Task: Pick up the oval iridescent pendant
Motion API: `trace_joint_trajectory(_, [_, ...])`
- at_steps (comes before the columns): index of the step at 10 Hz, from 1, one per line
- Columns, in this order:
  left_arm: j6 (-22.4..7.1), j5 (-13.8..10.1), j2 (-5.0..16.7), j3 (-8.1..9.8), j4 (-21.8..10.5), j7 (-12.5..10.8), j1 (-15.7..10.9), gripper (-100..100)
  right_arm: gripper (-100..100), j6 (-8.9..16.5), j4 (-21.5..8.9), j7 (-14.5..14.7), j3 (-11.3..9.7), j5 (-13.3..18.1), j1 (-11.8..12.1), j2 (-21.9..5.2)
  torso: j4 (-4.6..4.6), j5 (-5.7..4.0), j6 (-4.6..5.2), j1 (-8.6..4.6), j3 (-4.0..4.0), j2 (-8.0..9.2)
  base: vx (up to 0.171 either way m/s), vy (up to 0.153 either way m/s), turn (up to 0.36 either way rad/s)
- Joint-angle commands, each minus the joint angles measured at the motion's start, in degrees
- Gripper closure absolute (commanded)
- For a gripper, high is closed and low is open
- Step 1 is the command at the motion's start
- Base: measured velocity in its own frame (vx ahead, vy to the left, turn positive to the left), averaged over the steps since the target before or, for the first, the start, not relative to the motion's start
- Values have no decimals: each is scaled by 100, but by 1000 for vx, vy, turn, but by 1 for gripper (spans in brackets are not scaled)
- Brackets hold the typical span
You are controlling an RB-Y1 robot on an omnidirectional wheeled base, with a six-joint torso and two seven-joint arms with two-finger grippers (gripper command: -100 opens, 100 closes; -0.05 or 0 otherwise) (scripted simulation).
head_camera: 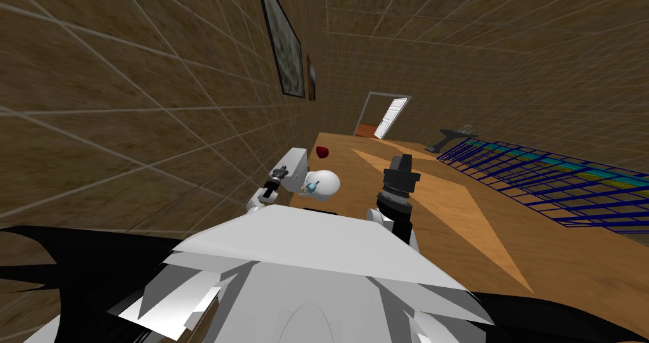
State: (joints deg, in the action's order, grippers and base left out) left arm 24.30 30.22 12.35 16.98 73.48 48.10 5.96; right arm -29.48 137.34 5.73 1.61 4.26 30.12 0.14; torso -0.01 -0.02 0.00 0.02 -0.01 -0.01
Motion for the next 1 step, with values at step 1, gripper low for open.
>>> trace_joint_trajectory(1, [0,0,0,0,0,0,0,0,0,0,0,0,0,0,0,0,0,0,0,0,0,0,0,0,0])
